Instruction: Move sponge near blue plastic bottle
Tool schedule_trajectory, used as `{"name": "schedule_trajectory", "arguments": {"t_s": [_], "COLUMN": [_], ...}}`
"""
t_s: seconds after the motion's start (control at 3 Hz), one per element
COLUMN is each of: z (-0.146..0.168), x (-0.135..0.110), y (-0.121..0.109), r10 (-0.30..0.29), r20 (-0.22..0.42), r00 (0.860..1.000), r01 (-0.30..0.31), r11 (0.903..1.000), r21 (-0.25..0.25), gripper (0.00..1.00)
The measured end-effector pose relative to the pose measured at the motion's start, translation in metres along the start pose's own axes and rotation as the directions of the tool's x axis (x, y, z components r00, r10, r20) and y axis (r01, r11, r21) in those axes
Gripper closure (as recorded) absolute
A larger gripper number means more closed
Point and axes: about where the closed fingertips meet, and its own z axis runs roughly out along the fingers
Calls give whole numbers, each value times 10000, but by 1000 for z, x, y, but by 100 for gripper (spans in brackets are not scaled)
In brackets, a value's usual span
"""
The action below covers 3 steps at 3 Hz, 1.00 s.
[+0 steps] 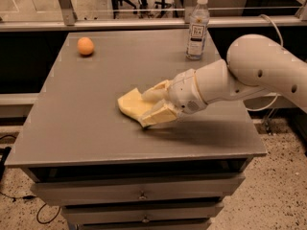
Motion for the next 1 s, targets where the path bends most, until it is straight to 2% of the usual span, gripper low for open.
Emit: {"name": "schedule_trajectory", "arguments": {"t_s": [0.33, 0.67, 1.0], "z": [-24, -69, -120], "x": [-8, -20, -22], "y": [-14, -36, -56], "r10": [-241, -582, -615], "r20": [-106, -467, -885], "r00": [9997, 9972, 9942], "r01": [247, 645, 819], "r11": [9980, 9869, 9650], "r21": [583, 1476, 2492], "gripper": [99, 100, 100]}}
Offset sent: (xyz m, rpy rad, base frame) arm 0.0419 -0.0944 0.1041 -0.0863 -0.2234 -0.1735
